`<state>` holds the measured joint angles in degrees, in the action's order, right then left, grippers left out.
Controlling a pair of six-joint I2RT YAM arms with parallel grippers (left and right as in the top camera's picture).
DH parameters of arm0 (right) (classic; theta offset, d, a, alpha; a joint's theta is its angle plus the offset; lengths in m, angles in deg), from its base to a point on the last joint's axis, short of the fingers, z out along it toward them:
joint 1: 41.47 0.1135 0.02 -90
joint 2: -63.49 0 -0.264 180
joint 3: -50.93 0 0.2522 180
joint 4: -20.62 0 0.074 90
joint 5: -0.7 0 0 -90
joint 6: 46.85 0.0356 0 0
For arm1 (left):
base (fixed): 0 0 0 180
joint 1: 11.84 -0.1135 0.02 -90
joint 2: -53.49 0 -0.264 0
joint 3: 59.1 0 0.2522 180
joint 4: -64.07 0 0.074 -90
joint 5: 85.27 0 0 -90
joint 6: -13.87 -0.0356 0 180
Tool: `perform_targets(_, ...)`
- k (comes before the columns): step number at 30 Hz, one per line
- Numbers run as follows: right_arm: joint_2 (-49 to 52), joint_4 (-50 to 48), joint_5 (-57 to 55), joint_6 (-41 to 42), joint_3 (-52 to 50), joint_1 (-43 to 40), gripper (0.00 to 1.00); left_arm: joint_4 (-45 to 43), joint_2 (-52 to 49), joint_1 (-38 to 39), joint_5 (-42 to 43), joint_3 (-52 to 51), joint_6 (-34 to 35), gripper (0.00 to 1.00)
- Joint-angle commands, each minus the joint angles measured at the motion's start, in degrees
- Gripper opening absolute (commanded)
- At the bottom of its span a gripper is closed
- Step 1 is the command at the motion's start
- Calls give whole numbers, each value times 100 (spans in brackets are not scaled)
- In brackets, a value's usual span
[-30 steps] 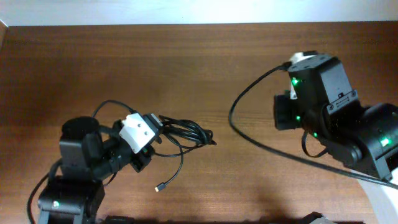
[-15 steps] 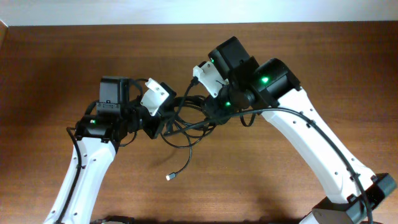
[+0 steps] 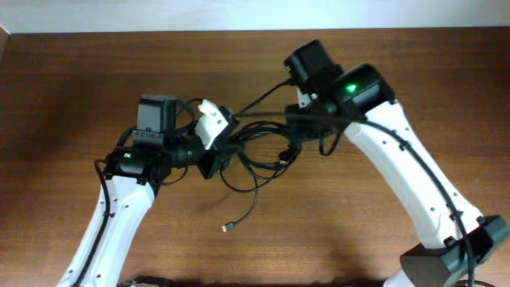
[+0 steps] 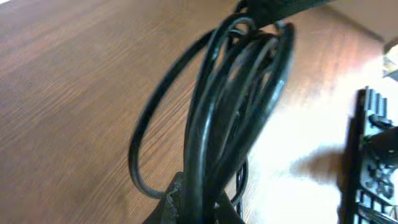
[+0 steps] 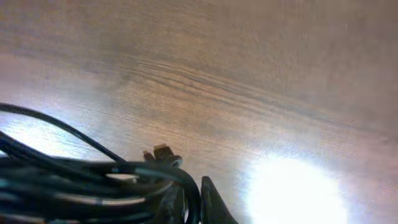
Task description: Untangle cables
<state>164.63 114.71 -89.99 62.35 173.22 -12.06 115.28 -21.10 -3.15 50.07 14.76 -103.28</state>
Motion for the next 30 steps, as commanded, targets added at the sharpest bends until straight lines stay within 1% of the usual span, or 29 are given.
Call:
perform_targets(1, -533, 317, -2037, 376, 39, -1189, 4, 245, 72, -313, -678, -4, 70, 19)
perform_targets(2, -649, 367, -2046, 361, 42, -1303, 4, 243, 72, -313, -678, -4, 70, 46)
perform_targets(3, -772, 380, -2057, 358, 42, -1355, 4, 243, 72, -313, -678, -4, 70, 70)
perform_targets(4, -931, 387, -2057, 358, 42, -1375, 4, 243, 72, -313, -678, -4, 70, 99)
perform_targets(6, -1117, 420, -2004, 361, 39, -1368, 4, 243, 72, -313, -675, -4, 72, 99)
perform_targets(7, -1145, 461, -1731, 352, 39, -1368, 4, 243, 72, -310, -664, -4, 72, 99)
perform_targets(8, -1143, 431, -1174, 20, 39, -1364, 4, 243, 72, -310, -632, -4, 70, 99)
perform_targets(9, -1143, 354, -455, -463, 39, -1362, 4, 240, 72, -310, -498, -4, 70, 97)
perform_targets(10, -1143, 236, 798, -1462, 42, -1281, 4, 240, 72, -310, -396, -4, 70, 99)
perform_targets(11, -1143, 236, 1591, -2275, 42, -1115, 4, 240, 72, -310, -393, -4, 70, 99)
perform_targets(12, -1143, 256, 2149, -2855, 42, -857, 4, 243, 72, -310, -304, -4, 70, 99)
perform_targets(13, -1143, 210, 2522, -3252, 42, -352, 4, 243, 72, -306, 28, -4, 70, 99)
perform_targets(14, -1143, 42, 2332, -3246, 46, 92, 4, 249, 72, -306, 197, -4, 70, 97)
perform_targets(15, -1143, -52, 1755, -3012, 46, 315, 4, 321, 72, -306, 210, -4, 70, 95)
perform_targets(16, -1143, -107, 1058, -2531, 46, 367, 4, 509, 72, -306, 205, -4, 68, 95)
perform_targets(17, -1143, -160, 1032, -2319, 120, 367, 4, 529, 72, -306, 205, -4, 70, 95)
perform_targets(18, -1143, -179, 1851, -2468, 398, 417, 4, 522, 72, -306, 205, -4, 68, 95)
perform_targets(20, -1145, -175, 3265, -3058, 1012, 629, 4, 522, 72, -306, 203, -4, 68, 95)
perform_targets(21, -1145, -234, 3858, -3121, 1327, 732, 4, 522, 72, -306, 205, -4, 68, 95)
perform_targets(22, -1145, -352, 4111, -3119, 1626, 870, 4, 522, 72, -306, 205, -4, 68, 96)
perform_targets(23, -1145, -448, 3908, -3119, 1843, 1005, 4, 525, 72, -306, 205, -4, 68, 95)
perform_targets(24, -1145, -472, 2553, -2756, 2006, 1029, 4, 529, 72, -306, 205, -4, 70, 95)
perform_targets(25, -1145, -448, 750, -2052, 2006, 1027, 4, 544, 72, -306, 205, -4, 68, 95)
perform_targets(26, -1143, -426, 101, -1851, 2006, 1027, 4, 551, 72, -306, 205, -4, 70, 95)
perform_targets(27, -1143, -422, -444, -1523, 2006, 1027, 4, 555, 72, -306, 205, -4, 68, 95)
perform_targets(28, -1143, -376, -452, -1475, 2004, 1027, 4, 553, 72, -306, 205, -4, 68, 94)
perform_targets(29, -1143, -166, -476, -1421, 2002, 1027, 7, 553, 72, -306, 199, -4, 68, 91)
perform_targets(30, -1143, 15, -636, -1419, 2004, 1027, 14, 551, 72, -306, 142, -4, 66, 91)
